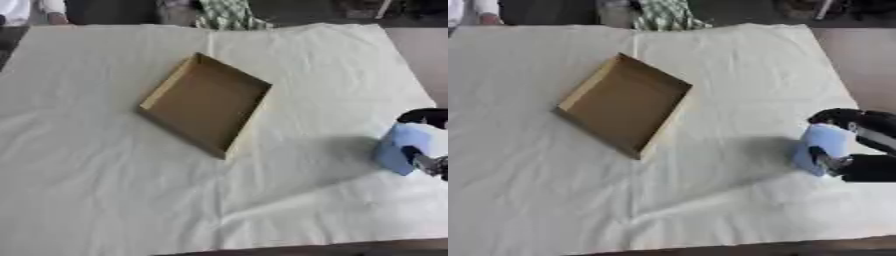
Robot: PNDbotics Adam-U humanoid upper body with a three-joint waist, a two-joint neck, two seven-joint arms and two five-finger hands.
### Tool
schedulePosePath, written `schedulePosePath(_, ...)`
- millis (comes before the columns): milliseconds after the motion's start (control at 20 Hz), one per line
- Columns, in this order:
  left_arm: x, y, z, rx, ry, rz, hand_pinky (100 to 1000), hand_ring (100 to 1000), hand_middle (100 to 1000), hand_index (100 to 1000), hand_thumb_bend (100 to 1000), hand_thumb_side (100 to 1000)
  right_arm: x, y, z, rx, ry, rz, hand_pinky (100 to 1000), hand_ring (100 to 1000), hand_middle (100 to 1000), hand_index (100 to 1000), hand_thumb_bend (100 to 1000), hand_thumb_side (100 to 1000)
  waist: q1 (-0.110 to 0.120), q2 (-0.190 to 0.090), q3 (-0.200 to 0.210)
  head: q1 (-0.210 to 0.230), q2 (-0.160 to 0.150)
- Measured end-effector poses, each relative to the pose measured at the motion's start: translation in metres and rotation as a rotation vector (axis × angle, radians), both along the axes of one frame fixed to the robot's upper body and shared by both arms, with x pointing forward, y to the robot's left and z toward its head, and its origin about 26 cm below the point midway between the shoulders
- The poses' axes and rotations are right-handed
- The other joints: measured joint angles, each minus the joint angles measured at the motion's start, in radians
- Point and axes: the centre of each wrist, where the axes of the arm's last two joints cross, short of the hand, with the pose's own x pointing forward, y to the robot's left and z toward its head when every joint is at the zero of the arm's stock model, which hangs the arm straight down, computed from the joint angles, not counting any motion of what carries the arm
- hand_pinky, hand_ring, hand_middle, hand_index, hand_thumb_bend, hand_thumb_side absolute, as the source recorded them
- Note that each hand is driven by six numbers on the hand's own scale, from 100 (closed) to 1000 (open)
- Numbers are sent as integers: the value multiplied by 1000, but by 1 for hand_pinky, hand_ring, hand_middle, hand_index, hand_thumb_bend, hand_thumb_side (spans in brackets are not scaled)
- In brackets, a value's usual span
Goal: Pick up objects on the table and place them in the box.
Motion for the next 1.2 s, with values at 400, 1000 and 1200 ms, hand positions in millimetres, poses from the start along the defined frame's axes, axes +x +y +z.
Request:
schedulePosePath(400,0,-1,0,6,6,-7,616,739,551,666,314,661,3,-7,-5,-57,-4,-24,951,983,980,1000,138,965,3,3,-1,-4,0)
schedulePosePath(1000,0,-2,-1,13,15,-16,616,742,551,664,306,661,8,-9,-6,1,29,-13,946,973,979,1000,100,888,4,6,0,-11,-4)
schedulePosePath(1200,0,-3,-1,11,17,-18,616,743,551,664,306,663,12,-17,-9,5,42,-45,945,972,983,1000,104,905,5,7,1,-11,-5)
